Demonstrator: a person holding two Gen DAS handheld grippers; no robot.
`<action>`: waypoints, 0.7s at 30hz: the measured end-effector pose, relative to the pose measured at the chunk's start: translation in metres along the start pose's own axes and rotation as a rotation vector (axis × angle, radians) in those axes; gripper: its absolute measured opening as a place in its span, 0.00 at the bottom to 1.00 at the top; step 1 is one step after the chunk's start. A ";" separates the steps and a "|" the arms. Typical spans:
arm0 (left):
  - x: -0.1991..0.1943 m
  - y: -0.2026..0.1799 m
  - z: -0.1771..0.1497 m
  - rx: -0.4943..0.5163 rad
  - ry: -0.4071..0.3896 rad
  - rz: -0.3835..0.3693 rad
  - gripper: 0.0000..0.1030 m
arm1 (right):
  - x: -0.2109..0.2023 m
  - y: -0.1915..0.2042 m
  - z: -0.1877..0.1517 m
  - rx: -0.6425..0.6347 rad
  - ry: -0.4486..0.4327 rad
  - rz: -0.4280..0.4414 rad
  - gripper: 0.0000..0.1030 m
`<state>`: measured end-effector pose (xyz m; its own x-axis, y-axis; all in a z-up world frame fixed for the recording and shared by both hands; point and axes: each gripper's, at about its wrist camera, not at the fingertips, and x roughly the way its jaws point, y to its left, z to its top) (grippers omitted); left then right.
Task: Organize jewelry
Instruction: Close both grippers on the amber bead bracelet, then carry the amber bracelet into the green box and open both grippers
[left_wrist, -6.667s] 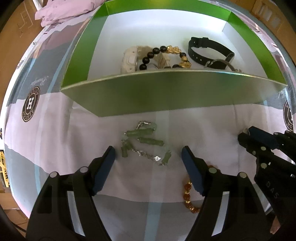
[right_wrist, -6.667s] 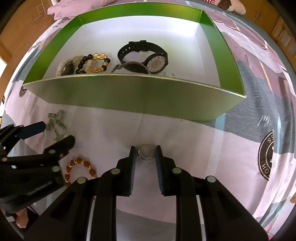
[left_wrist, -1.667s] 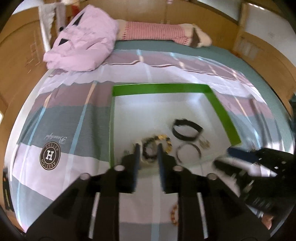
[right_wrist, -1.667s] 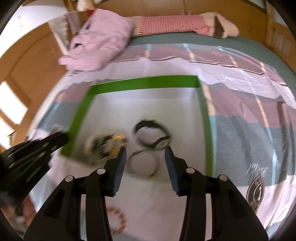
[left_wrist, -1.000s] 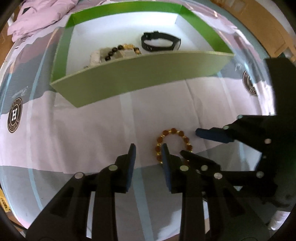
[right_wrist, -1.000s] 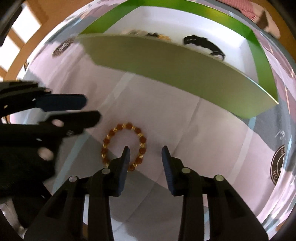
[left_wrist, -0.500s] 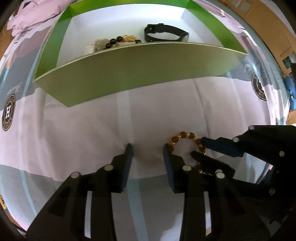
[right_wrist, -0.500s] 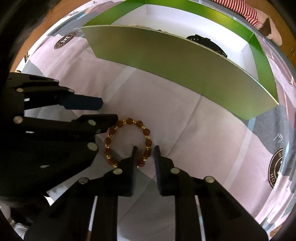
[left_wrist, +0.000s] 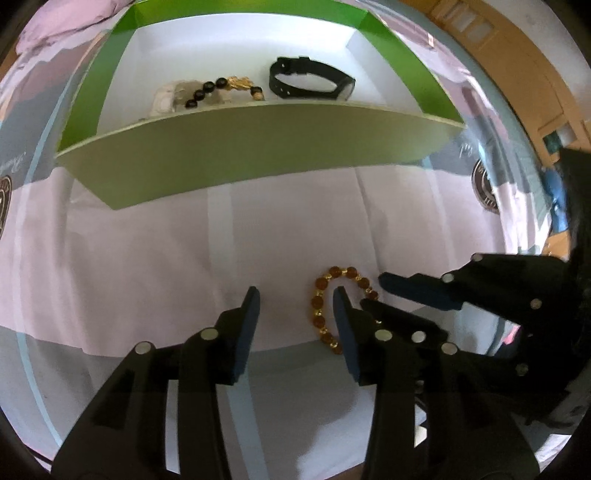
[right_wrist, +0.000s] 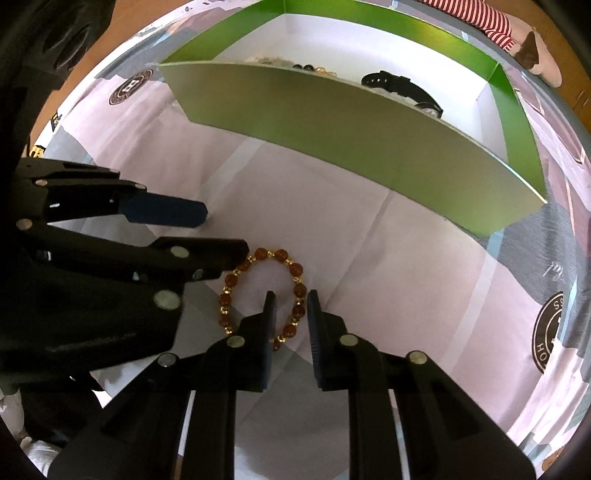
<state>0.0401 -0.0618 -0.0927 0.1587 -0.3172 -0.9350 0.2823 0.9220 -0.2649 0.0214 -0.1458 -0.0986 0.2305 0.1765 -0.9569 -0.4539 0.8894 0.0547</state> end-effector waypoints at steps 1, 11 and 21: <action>0.004 -0.003 0.000 0.004 0.009 0.007 0.40 | -0.001 -0.001 0.000 0.000 -0.002 0.000 0.18; 0.012 -0.013 0.001 0.019 -0.019 0.063 0.08 | 0.006 0.000 -0.005 -0.011 0.016 -0.006 0.17; -0.007 -0.002 0.000 -0.014 -0.063 0.023 0.07 | -0.003 -0.003 -0.002 0.016 -0.039 0.021 0.07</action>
<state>0.0382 -0.0610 -0.0859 0.2243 -0.3084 -0.9244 0.2643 0.9323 -0.2468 0.0207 -0.1500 -0.0965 0.2543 0.2110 -0.9438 -0.4451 0.8919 0.0795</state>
